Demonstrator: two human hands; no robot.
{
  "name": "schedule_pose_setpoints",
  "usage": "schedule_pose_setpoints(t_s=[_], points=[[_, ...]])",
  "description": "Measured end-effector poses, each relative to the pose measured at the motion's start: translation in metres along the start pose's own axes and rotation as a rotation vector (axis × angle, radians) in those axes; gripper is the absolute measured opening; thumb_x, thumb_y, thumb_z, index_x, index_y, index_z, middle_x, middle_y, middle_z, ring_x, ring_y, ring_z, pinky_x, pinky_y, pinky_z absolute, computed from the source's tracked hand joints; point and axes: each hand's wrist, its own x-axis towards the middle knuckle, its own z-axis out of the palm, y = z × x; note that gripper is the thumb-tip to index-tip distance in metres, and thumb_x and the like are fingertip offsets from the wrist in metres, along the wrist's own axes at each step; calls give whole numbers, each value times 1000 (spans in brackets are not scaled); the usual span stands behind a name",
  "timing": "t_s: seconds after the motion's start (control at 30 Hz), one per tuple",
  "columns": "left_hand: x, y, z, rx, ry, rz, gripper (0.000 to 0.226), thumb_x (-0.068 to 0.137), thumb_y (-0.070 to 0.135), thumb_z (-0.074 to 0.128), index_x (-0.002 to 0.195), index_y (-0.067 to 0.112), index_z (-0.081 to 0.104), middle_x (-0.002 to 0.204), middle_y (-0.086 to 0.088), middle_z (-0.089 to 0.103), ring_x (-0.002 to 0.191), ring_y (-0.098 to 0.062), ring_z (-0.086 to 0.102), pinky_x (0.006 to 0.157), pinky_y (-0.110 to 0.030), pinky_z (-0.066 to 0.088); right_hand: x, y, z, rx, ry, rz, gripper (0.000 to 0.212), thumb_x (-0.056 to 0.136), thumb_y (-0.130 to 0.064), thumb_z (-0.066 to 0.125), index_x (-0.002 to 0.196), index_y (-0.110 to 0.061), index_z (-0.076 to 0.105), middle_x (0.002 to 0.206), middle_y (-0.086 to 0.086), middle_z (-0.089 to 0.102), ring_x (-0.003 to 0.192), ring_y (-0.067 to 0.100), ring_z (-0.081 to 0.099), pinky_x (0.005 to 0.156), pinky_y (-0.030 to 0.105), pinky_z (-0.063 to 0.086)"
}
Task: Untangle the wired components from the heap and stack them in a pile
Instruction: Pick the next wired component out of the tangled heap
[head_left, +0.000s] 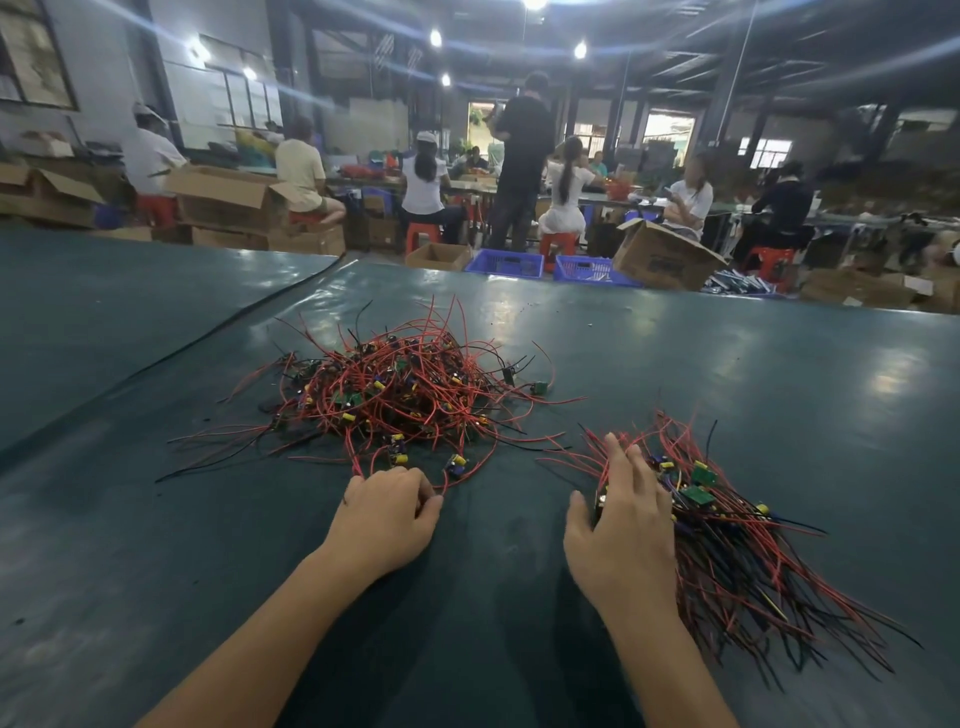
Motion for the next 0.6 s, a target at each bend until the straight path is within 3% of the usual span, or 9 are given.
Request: schedule_pose_setpoints(t_s=[0.13,0.27,0.37,0.43,0.53,0.6], points=[[-4,8,3,-71,20,106,25,100,44,43,91,26,56,84,13,56,82,-8,53,95,-35,32,-2,-2,3,119,67,-67,62,94,-25,58,150,-21,32,156,3,32,144,20,25,117,36,22],[-12,24,-2,-356,117,318,24,99,41,46,86,22,54,71,9,57,64,-8,50,68,-32,40,-3,-6,6,276,143,-146,47,91,-21,64,137,-18,52,130,-2,59,124,17,49,109,38,37],[-20,40,-5,-445,109,457,28,98,44,44,90,20,55,77,12,60,67,-6,52,62,-31,44,-2,-6,9,405,48,-162,32,94,-26,60,126,-20,60,91,-15,69,93,5,63,90,34,50],[-25,48,-3,-458,94,521,31,97,48,41,92,20,54,77,14,59,64,-4,49,60,-30,44,-3,-6,11,468,-34,-177,20,98,-32,53,110,-23,65,76,-16,69,77,2,65,74,29,53],[-28,52,-3,-487,80,553,33,97,52,39,91,23,52,73,14,58,60,-4,48,56,-28,41,-6,-7,12,495,-101,-241,35,98,-45,40,87,-23,66,74,-10,68,69,6,64,64,33,52],[-26,50,-4,-487,108,548,30,98,50,40,91,23,52,70,18,54,59,0,47,55,-20,35,-7,-7,13,517,-138,-259,40,97,-47,38,89,-20,67,76,-2,69,71,13,65,67,41,54]])
